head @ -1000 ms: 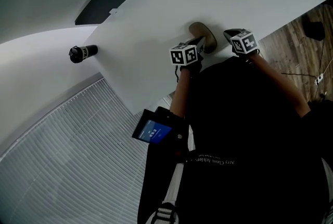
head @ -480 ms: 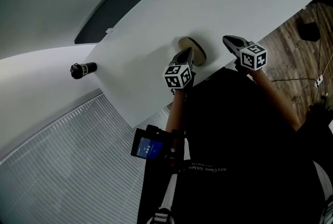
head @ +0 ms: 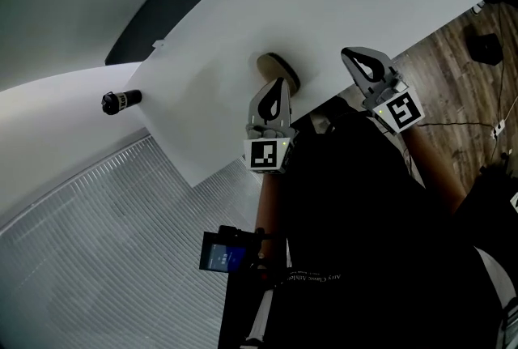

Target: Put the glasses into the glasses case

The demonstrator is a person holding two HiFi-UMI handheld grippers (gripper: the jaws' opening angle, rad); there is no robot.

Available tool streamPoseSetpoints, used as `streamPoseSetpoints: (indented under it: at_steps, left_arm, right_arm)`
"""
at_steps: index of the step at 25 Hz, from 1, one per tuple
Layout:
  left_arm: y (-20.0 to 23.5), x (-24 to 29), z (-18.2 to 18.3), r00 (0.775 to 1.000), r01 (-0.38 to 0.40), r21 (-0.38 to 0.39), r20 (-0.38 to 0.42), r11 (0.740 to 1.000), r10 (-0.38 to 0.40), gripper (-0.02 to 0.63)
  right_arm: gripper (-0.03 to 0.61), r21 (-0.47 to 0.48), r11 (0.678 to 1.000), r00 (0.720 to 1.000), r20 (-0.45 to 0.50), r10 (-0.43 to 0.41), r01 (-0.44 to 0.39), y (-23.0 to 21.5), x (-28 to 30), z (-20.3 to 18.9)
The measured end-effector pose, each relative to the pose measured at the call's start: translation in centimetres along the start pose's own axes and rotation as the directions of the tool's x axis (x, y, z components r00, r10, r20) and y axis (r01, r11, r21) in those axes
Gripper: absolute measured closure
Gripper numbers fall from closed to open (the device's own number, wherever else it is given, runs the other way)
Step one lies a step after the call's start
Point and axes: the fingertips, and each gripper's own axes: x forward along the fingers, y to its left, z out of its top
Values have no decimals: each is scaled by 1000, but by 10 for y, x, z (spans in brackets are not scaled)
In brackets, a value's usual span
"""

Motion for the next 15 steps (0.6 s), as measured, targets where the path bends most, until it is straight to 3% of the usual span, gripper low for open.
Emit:
streamPoseSetpoints:
  at_steps: [3,7,15]
  left_arm:
    - [-14,-25,9,995,-101,36,-18,994,102,606]
    - [-27,-66,5,977,-209,124,-14,970,212,606]
    - [-53,-137,2,970,-242,158,29,957,241,606]
  right_arm:
    - [569,-70,998,1000,19,0,1,-3,-6,8]
    - [572,-40,996,996,36,77,-75,15,-5,10]
    - [572,-89,982,985,42,168,-164,108,-28,29]
